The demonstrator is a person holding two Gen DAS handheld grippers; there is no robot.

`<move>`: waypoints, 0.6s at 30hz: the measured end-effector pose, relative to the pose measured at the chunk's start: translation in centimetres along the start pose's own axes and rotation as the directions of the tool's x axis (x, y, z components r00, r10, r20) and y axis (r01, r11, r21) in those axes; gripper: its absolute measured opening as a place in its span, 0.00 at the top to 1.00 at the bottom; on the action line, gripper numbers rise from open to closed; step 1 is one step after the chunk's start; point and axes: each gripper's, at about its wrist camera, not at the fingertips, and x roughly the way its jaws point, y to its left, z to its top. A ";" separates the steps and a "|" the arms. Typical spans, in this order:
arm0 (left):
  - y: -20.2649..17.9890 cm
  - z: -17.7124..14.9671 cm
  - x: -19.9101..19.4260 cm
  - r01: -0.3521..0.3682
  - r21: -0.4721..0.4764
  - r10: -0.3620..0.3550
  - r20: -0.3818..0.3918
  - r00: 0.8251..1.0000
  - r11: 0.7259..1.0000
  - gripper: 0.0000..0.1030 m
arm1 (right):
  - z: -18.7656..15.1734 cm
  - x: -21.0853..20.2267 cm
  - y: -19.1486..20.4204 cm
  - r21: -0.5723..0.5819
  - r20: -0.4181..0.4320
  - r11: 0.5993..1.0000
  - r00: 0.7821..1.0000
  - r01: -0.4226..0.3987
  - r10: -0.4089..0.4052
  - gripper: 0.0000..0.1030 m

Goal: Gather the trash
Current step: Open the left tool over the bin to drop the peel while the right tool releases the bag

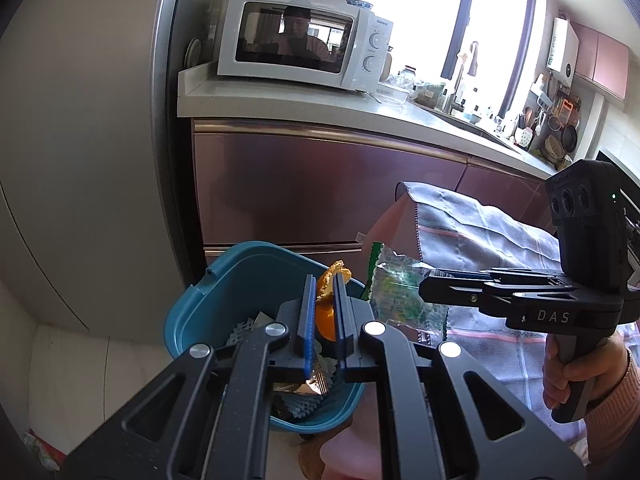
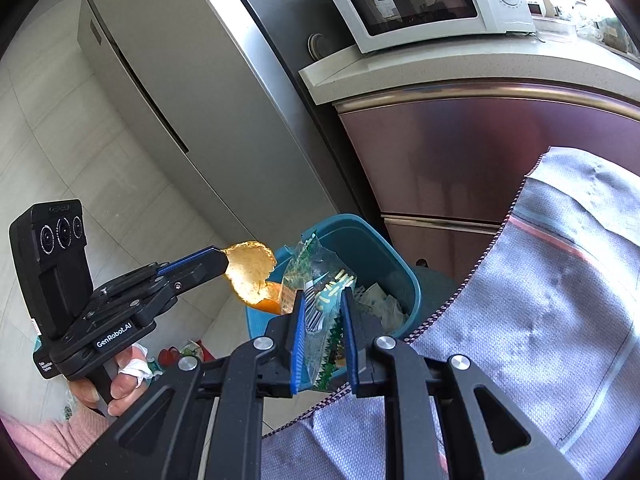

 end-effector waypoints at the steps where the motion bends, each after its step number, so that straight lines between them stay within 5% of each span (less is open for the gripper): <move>1: 0.1 0.0 0.1 -0.001 -0.002 0.001 -0.002 1.000 1.000 0.92 | 0.0 0.1 0.0 -0.001 -0.002 1.000 1.000 0.000 0.000 0.85; 18: 1.3 -0.8 2.5 -0.030 -0.028 0.028 -0.045 0.999 0.999 0.92 | 1.0 3.3 0.5 -0.007 -0.051 1.000 0.998 0.020 -0.020 0.85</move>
